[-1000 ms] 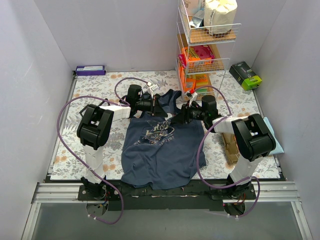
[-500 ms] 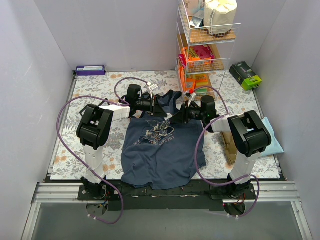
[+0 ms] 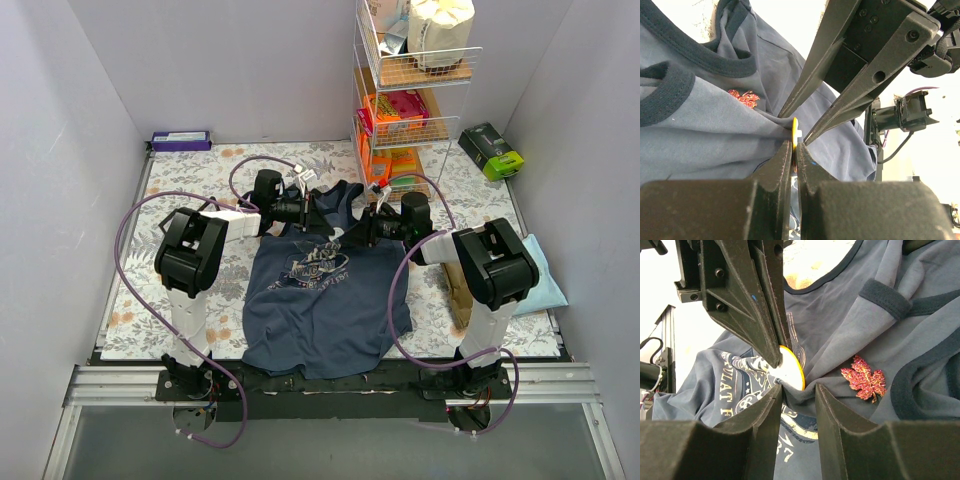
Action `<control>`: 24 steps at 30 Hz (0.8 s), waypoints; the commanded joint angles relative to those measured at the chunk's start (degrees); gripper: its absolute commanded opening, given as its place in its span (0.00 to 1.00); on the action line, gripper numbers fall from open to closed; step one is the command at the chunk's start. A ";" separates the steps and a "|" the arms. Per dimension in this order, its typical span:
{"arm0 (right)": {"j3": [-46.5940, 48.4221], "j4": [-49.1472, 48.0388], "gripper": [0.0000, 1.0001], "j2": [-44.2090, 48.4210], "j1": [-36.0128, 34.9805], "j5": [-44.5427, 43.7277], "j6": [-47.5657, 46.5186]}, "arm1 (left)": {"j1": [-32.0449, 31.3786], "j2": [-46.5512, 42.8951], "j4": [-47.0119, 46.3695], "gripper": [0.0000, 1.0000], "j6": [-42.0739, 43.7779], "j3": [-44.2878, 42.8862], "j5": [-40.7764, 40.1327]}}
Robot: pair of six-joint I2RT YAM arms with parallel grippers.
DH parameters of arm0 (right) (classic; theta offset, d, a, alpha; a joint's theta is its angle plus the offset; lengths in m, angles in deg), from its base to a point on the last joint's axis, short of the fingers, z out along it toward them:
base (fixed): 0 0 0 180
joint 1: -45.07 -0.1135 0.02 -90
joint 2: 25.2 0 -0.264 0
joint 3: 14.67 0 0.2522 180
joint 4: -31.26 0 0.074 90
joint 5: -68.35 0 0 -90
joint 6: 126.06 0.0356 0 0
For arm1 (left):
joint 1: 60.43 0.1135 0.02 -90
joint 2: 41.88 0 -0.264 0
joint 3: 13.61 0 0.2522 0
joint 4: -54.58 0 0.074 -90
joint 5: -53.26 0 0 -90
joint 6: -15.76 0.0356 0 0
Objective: Pin the brooch onto the clothing
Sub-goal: Pin the brooch to the clothes.
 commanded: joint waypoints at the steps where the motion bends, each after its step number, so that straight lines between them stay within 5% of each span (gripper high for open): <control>1: 2.21 -4.38 0.40 -0.97 -0.14 0.71 0.78 | -0.08 -0.45 -0.86 0.00 -0.24 -1.79 3.06; 24: 5.11 -2.63 0.30 -4.31 -2.17 -3.94 2.63 | -1.23 0.43 -2.26 0.00 -1.21 -1.52 4.03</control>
